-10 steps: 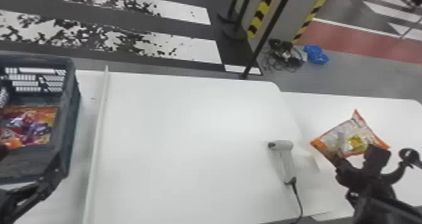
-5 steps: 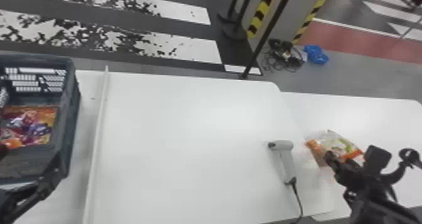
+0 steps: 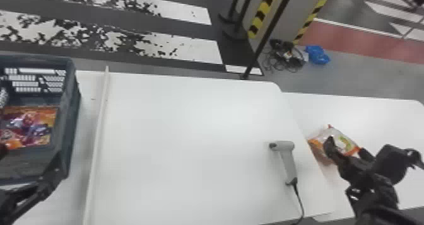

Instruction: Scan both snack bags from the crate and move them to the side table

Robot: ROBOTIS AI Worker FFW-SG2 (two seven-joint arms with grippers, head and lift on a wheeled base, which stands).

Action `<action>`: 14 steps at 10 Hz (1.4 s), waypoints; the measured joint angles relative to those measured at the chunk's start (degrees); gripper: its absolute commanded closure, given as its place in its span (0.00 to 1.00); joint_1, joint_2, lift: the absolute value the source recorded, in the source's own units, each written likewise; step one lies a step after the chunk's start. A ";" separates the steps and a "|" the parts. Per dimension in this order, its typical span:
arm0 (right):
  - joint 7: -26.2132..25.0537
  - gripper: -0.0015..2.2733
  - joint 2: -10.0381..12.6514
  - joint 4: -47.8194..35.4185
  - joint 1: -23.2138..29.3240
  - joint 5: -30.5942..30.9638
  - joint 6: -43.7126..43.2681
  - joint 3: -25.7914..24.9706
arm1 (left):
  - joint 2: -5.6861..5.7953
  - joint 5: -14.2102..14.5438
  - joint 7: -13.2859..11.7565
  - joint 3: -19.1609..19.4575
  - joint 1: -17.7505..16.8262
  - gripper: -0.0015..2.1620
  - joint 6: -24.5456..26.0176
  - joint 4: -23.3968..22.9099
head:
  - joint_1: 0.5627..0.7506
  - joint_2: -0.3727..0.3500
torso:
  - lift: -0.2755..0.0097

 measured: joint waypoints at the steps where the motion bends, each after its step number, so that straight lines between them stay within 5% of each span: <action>1: 0.02 0.00 1.24 -3.94 2.01 -0.56 -0.64 1.66 | -0.07 -0.04 -0.04 -0.05 0.10 0.05 0.12 -0.35 | 0.70 0.03 | 0.70; 6: 0.18 0.00 6.65 -14.62 9.32 -0.26 -7.97 14.92 | -0.36 -0.67 -0.04 0.07 1.11 0.05 0.86 -2.18 | 0.70 0.03 | 0.70; 11: -1.78 0.00 9.09 -16.52 14.53 5.69 -15.97 29.28 | -0.77 -1.31 0.14 -0.36 1.51 0.05 1.05 -2.66 | 0.70 0.30 | 0.70; 14: -3.62 0.00 9.66 -16.87 16.80 5.86 -20.71 34.21 | -0.88 -1.19 0.18 -0.63 1.56 0.05 0.91 -2.67 | 0.70 0.37 | 0.70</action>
